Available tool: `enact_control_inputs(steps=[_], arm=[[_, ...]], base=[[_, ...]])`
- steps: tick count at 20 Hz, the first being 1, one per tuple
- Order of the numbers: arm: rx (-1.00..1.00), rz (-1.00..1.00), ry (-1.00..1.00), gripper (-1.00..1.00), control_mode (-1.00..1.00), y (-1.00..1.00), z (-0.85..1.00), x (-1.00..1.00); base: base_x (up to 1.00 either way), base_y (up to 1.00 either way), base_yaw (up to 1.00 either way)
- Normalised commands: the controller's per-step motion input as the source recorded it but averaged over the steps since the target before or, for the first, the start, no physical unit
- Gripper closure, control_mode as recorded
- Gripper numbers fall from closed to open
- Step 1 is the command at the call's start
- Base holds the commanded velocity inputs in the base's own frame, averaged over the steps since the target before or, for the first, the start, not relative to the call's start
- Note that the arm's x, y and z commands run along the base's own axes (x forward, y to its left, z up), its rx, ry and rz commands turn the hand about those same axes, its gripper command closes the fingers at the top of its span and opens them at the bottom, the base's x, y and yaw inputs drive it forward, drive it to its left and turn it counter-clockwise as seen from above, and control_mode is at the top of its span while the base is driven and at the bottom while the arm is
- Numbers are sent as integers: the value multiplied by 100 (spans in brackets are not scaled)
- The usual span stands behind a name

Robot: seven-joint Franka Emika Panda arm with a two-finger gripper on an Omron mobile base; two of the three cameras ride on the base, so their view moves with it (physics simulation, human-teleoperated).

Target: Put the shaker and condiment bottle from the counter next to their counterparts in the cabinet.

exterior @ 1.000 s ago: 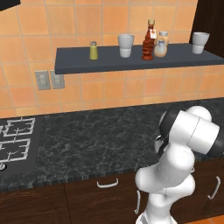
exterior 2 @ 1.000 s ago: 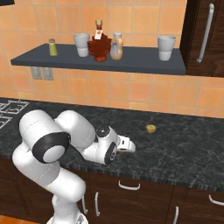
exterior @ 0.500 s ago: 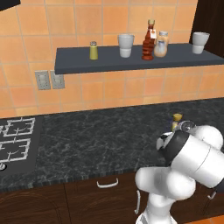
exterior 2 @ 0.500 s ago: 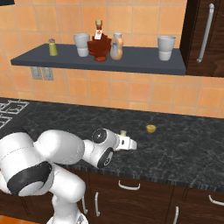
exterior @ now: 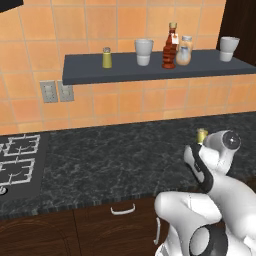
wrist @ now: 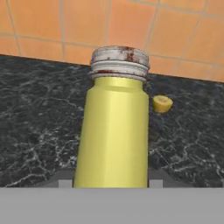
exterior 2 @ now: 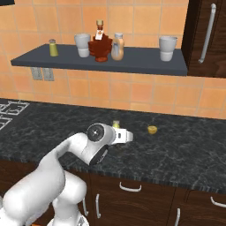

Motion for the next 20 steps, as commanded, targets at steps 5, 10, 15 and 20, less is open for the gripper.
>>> enact_control_inputs(steps=[5, 10, 15, 20], arm=[[1, 18, -16, 100, -100, 45, 43, -49], [0, 21, -18, 100, -100, 47, 42, -51], [0, 19, -15, 100, -100, 43, 55, -28], [0, 16, -8, 100, -100, 45, 48, -15]], base=[[0, 0, 0], [0, 0, 0], [0, 0, 0], [0, 0, 0]])
